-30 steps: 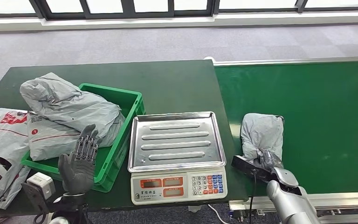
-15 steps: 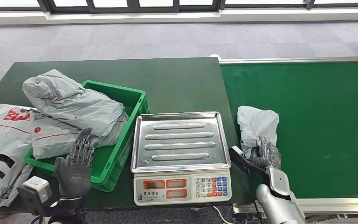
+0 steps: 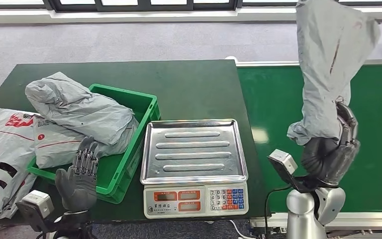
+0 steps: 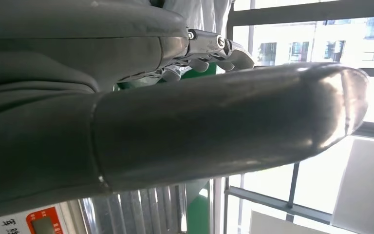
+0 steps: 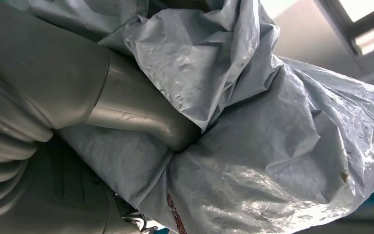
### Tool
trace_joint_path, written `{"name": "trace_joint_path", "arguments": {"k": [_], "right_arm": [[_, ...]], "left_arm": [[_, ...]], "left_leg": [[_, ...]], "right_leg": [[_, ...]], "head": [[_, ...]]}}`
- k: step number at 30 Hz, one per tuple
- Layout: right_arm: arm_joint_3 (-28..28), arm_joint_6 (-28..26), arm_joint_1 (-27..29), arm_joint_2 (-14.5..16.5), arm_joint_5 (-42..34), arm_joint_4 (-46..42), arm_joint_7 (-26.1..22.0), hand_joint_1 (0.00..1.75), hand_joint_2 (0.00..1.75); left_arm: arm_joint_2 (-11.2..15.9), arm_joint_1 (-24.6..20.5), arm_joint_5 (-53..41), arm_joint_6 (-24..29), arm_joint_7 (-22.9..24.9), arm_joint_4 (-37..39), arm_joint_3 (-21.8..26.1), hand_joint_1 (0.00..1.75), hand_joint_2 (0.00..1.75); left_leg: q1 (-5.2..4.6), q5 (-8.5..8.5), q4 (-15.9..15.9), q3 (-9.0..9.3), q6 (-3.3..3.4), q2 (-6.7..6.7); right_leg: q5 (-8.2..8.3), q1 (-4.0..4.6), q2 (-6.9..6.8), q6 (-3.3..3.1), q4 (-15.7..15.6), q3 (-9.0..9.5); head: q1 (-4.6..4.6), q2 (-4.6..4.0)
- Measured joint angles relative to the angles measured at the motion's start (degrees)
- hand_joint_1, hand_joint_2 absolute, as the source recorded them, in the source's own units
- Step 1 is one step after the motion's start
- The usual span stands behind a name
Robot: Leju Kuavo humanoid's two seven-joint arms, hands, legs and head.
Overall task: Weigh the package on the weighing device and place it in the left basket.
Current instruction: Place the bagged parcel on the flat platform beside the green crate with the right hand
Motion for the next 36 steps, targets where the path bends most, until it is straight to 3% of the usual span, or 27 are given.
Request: {"name": "trace_joint_path", "arguments": {"k": [4,10,29,32,36], "right_arm": [[-0.7,0.0,0.9,2.0,0.2,-5.3,-0.8,1.75,1.75],[-0.7,0.1,1.2,2.4,0.8,-9.0,-0.8,1.75,1.75],[-0.3,0.4,1.5,2.2,-1.6,-10.5,-0.4,1.75,1.75],[3.3,3.7,0.8,0.8,-7.0,-7.0,3.7,1.75,1.75],[12.8,14.7,-3.6,-1.4,-13.8,2.8,7.6,1.75,1.75]], "left_arm": [[0.0,-0.6,0.4,0.4,-0.1,0.7,0.0,0.0,0.0],[0.1,-1.0,0.4,0.4,-0.4,1.5,-0.1,0.0,0.0],[0.1,-1.6,0.7,0.4,-0.4,2.3,-0.2,0.0,0.0],[0.2,-2.6,1.0,-0.2,-0.4,3.1,-0.6,0.0,0.0],[0.5,-5.4,0.7,-1.3,0.2,5.5,-2.1,0.0,0.0]], "left_leg": [[-0.03,0.02,0.0,0.0,0.01,0.02],[-0.06,0.02,0.0,0.0,0.02,0.04],[-0.05,0.02,0.0,-0.04,0.02,0.04],[-0.05,0.02,0.0,-0.3,0.02,0.05],[-0.06,0.11,0.0,-0.27,-0.02,0.2]], "right_leg": [[0.05,-0.03,0.01,0.01,0.0,-0.01],[0.05,-0.06,0.01,0.02,0.0,-0.02],[0.05,-0.06,0.01,0.02,0.0,-0.03],[0.05,-0.06,0.05,0.02,0.0,-0.02],[0.18,-0.05,0.21,-0.01,0.0,-0.12]], "head": [[-0.01,0.0],[-0.01,0.0],[0.0,0.0],[0.01,0.0],[0.01,0.0]]}}
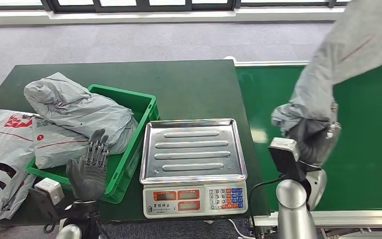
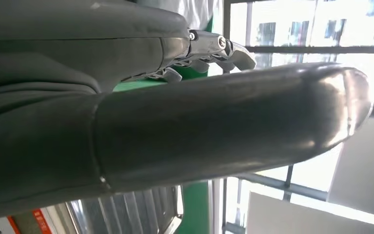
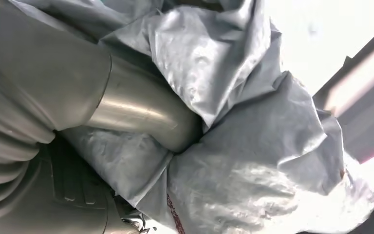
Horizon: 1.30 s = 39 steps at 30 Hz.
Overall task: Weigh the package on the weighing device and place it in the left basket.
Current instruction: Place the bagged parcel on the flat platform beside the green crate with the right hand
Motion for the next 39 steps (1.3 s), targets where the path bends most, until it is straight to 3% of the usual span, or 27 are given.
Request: {"name": "trace_joint_path", "arguments": {"k": [5,10,25,27,32,33,36,37,39], "right_arm": [[10.1,13.7,-2.8,0.1,-7.1,10.1,-0.4,1.75,1.75],[15.9,19.2,-2.5,-0.1,-9.4,11.6,0.3,1.75,1.75],[18.9,20.3,-1.1,-1.5,-9.3,8.2,1.6,1.75,1.75],[19.1,20.1,-0.7,-1.8,-7.7,7.1,4.1,1.75,1.75],[19.8,17.3,1.1,-2.9,1.8,4.8,15.7,1.75,1.75],[19.8,16.6,1.5,-3.2,3.4,4.4,17.2,1.53,1.75],[20.0,15.1,2.4,-3.9,8.7,3.1,22.0,0.22,1.75],[20.0,14.7,2.8,-4.1,11.8,2.5,24.6,0.0,1.75],[20.1,14.0,3.8,-4.6,18.5,1.2,30.2,0.0,1.75]], "left_arm": [[0.3,-1.9,-0.6,-0.6,0.8,2.4,-2.2,0.0,0.0],[0.4,-2.4,-0.6,-0.7,1.0,3.5,-3.2,0.0,0.0],[0.5,-2.4,-0.6,-0.7,1.4,3.6,-3.2,0.0,0.0],[0.5,-2.4,-0.8,-0.8,1.6,3.6,-3.2,0.0,0.0],[0.5,-1.6,-1.5,-0.8,2.0,2.9,-3.2,0.0,0.0],[0.5,-1.4,-1.6,-0.9,2.1,2.7,-3.2,0.0,0.0],[0.5,-1.0,-1.6,-0.9,2.4,2.2,-3.2,0.0,0.0],[0.5,-0.9,-1.7,-1.0,2.6,2.0,-3.2,0.0,0.0],[0.4,-0.7,-2.0,-1.0,3.0,1.7,-3.2,0.0,0.0]], "left_leg": [[0.01,0.24,0.0,0.03,-0.05,-0.15],[0.03,0.23,0.0,-0.11,-0.05,-0.16],[0.0,0.24,0.0,-0.17,-0.03,-0.15],[0.0,0.24,0.0,-0.17,-0.03,-0.15],[0.0,0.23,0.0,-0.2,-0.03,-0.15],[0.0,0.23,0.0,-0.21,-0.03,-0.15],[0.0,0.23,0.0,-0.22,-0.03,-0.15],[0.0,0.23,0.0,-0.22,-0.03,-0.15],[0.0,0.23,0.0,-0.22,-0.03,-0.16]], "right_leg": [[0.16,0.07,-0.06,-0.03,0.0,-0.18],[0.14,0.04,-0.06,-0.03,0.1,-0.32],[0.2,-0.01,-0.06,0.01,0.0,-0.37],[0.2,-0.01,-0.06,0.01,0.0,-0.37],[0.19,-0.02,-0.06,0.01,0.0,-0.39],[0.19,-0.02,-0.06,0.01,0.0,-0.4],[0.19,-0.02,-0.06,0.01,0.0,-0.41],[0.19,-0.02,-0.06,0.01,0.0,-0.41],[0.19,-0.02,-0.07,0.01,0.0,-0.41]], "head": [[-0.01,0.0],[-0.02,0.0],[-0.01,0.0],[-0.01,0.0],[-0.01,0.0],[-0.01,0.0],[-0.01,0.0],[-0.01,0.0],[-0.01,0.0]]}}
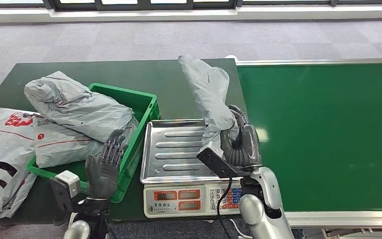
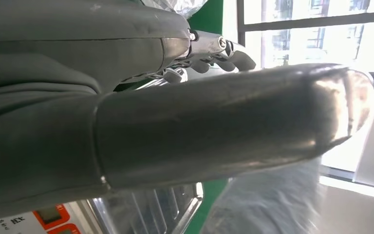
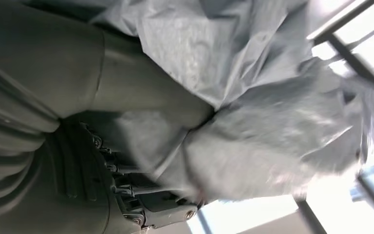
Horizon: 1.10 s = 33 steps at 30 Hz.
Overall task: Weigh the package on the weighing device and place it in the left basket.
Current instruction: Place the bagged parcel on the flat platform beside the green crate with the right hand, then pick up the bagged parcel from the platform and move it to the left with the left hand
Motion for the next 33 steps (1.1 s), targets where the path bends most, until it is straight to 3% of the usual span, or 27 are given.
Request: {"name": "trace_joint_path", "arguments": {"k": [2,8,15,19,27,30,33], "right_arm": [[0.0,-0.5,1.0,-0.4,4.1,-1.2,3.3,0.0,1.75],[0.0,-1.2,2.4,-1.2,7.1,-3.1,5.6,0.0,1.75],[0.1,-3.7,4.7,-2.1,17.0,-6.2,11.4,0.0,1.75],[0.1,-3.8,6.6,-2.4,19.4,-8.0,12.5,0.0,0.0],[0.0,-5.6,7.4,-2.4,17.7,-8.8,7.3,0.0,0.0],[-0.1,-12.9,7.9,-2.3,17.2,-10.6,3.7,0.0,0.0],[-1.0,-24.5,9.5,-1.4,16.6,-16.7,-5.4,0.0,0.0]], "left_arm": [[0.0,0.1,-0.3,-0.1,0.3,-0.2,0.0,0.0,0.0],[0.0,0.2,-0.5,-0.2,0.5,-0.7,0.0,0.0,0.0],[0.0,0.2,-0.8,-0.6,1.1,-0.9,-0.3,0.0,0.0],[-0.1,0.2,-1.1,-0.8,1.3,-0.9,-0.6,0.0,0.0],[-0.1,0.2,-1.4,-0.6,1.4,-0.9,-0.6,0.0,0.0],[-0.1,0.3,-3.1,1.7,0.3,-1.5,-0.6,0.0,0.0],[-0.1,0.0,-13.7,8.9,-0.2,-2.7,-1.4,0.0,0.0]], "left_leg": [[0.0,0.0,0.0,0.0,0.0,0.02],[0.0,0.0,0.0,0.0,0.0,0.05],[0.0,0.0,0.0,0.0,0.0,0.06],[0.0,-0.01,0.0,-0.01,0.0,0.06],[0.0,0.0,0.0,-0.01,0.0,0.07],[0.0,0.01,0.0,0.0,0.0,0.05],[0.0,0.0,0.0,-0.02,0.0,0.02]], "right_leg": [[0.0,0.0,0.0,0.0,0.0,-0.01],[0.0,0.01,0.02,0.0,0.0,-0.02],[0.0,0.0,0.01,0.0,0.0,-0.03],[0.0,0.0,0.01,0.0,0.0,-0.04],[0.0,0.01,0.02,0.0,0.0,-0.04],[0.01,0.0,0.01,0.0,0.0,-0.04],[0.0,0.0,0.0,0.0,0.0,-0.07]], "head": [[0.0,0.0],[-0.01,0.0],[0.01,0.0],[0.0,0.0],[-0.01,0.0],[0.0,0.0],[0.01,0.0]]}}
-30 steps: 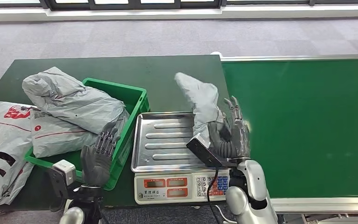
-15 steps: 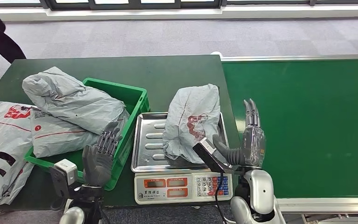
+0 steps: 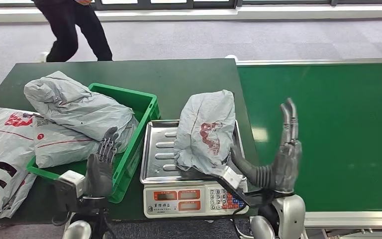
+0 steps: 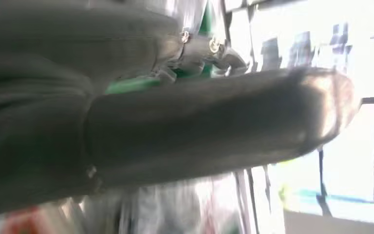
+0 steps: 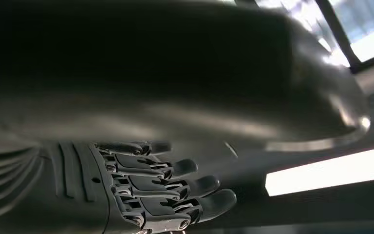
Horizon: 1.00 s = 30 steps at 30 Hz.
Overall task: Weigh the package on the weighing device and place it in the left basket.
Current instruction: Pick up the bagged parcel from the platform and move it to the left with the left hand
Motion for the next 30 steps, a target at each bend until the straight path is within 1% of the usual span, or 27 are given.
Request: {"name": "trace_joint_path", "arguments": {"k": [1,2,4,5,6,7,8,11,13,15,20,25,28,30], "right_arm": [[-0.7,-2.4,0.6,0.9,-0.5,-2.5,-4.1,0.0,0.0],[-1.6,-3.5,1.1,2.1,-1.5,-4.8,-8.6,0.0,0.0],[-4.2,-4.1,1.7,5.2,-6.3,-9.5,-19.2,0.0,0.87],[-5.7,-4.2,1.8,6.7,-9.4,-11.9,-24.4,0.0,1.31],[-7.1,-4.2,1.8,7.9,-12.3,-14.3,-28.6,0.0,1.75],[-7.9,-4.3,1.8,8.6,-14.2,-16.4,-30.9,0.0,1.75],[-8.4,-4.3,1.7,9.0,-15.1,-18.1,-32.1,0.0,1.75],[-8.6,-4.2,1.5,9.3,-15.0,-21.0,-32.2,0.0,1.75],[-8.6,-4.1,1.2,9.3,-14.7,-21.8,-31.7,0.0,1.75],[-8.6,-4.0,1.1,9.3,-15.2,-22.2,-32.2,0.0,1.75],[-8.6,-4.0,1.0,9.3,-16.2,-22.0,-33.1,0.0,1.75],[-8.3,-3.8,0.4,9.4,-17.3,-19.9,-33.2,0.0,1.75],[-7.7,-3.8,-0.4,9.3,-18.0,-18.0,-33.2,0.0,1.75],[-7.2,-3.8,-0.8,9.3,-18.3,-17.0,-33.2,0.0,1.75]], "left_arm": [[0.0,-0.4,-4.1,2.5,0.2,-0.2,-0.6,0.0,0.0],[0.1,-1.1,-7.6,4.5,0.6,-0.3,-1.3,0.0,0.0],[0.3,-3.3,-13.6,7.7,2.0,0.6,-3.1,0.0,0.0],[0.5,-5.1,-16.5,9.0,3.0,1.8,-4.2,0.0,0.0],[0.6,-7.5,-19.3,10.0,3.8,3.6,-5.3,0.0,0.0],[0.8,-10.4,-21.7,10.5,4.5,5.9,-6.3,0.0,0.0],[0.9,-13.6,-23.7,10.7,5.0,8.9,-7.5,0.0,0.0],[1.1,-23.3,-27.5,10.0,5.9,18.6,-11.0,0.0,0.0],[1.1,-28.0,-28.4,9.4,6.2,23.7,-13.0,0.0,0.87],[1.0,-31.1,-28.8,8.8,6.5,27.6,-14.4,0.0,1.75],[-0.5,-38.4,-29.0,6.0,6.5,38.0,-17.8,0.0,1.75],[-3.1,-46.1,-31.3,5.8,7.6,50.8,-21.6,0.0,1.75],[-4.5,-48.8,-33.2,5.5,8.9,58.1,-24.3,0.0,1.75],[-5.0,-49.5,-34.0,5.0,9.8,61.9,-25.6,0.0,1.75]], "left_leg": [[0.0,0.0,0.0,-0.01,0.0,0.0],[0.0,-0.01,0.0,-0.01,0.0,0.01],[-0.01,0.0,0.0,-0.04,0.01,0.0],[-0.02,0.02,0.0,-0.06,0.03,-0.03],[-0.02,0.06,0.0,-0.09,0.07,-0.08],[-0.03,0.1,0.0,-0.1,0.1,-0.13],[-0.04,0.17,0.0,-0.11,0.11,-0.17],[-0.1,0.35,0.0,-0.16,0.15,-0.19],[-0.15,0.42,0.0,-0.16,0.19,-0.15],[-0.17,0.45,0.0,-0.16,0.19,-0.13],[-0.17,0.51,0.0,-0.24,0.19,-0.2],[-0.18,0.51,0.0,-0.28,0.19,-0.21],[-0.18,0.51,0.0,-0.29,0.19,-0.21],[-0.18,0.51,0.0,-0.28,0.18,-0.21]], "right_leg": [[0.0,0.0,0.0,0.0,0.0,-0.01],[0.0,0.0,0.0,0.0,0.0,-0.03],[0.0,0.0,-0.02,0.0,0.0,-0.1],[0.0,-0.01,-0.07,0.01,0.0,-0.11],[0.01,-0.01,-0.17,0.01,0.0,-0.09],[0.03,-0.02,-0.27,0.03,0.0,-0.05],[0.09,-0.03,-0.36,0.05,0.0,-0.01],[0.31,-0.1,-0.37,0.11,0.0,0.01],[0.4,-0.14,-0.28,0.15,0.0,-0.01],[0.44,-0.16,-0.25,0.18,0.0,-0.04],[0.46,-0.16,-0.34,0.19,0.0,-0.06],[0.46,-0.17,-0.37,0.19,0.0,-0.06],[0.46,-0.17,-0.36,0.19,0.0,-0.06],[0.46,-0.17,-0.36,0.19,0.0,-0.07]], "head": [[0.01,0.0],[0.01,0.0],[0.0,0.0],[-0.01,0.0],[0.0,0.0],[0.01,0.0],[0.01,0.0],[0.02,0.0],[0.02,0.0],[0.01,0.0],[0.01,0.0],[0.02,0.0],[0.02,0.0],[0.01,0.0]]}}
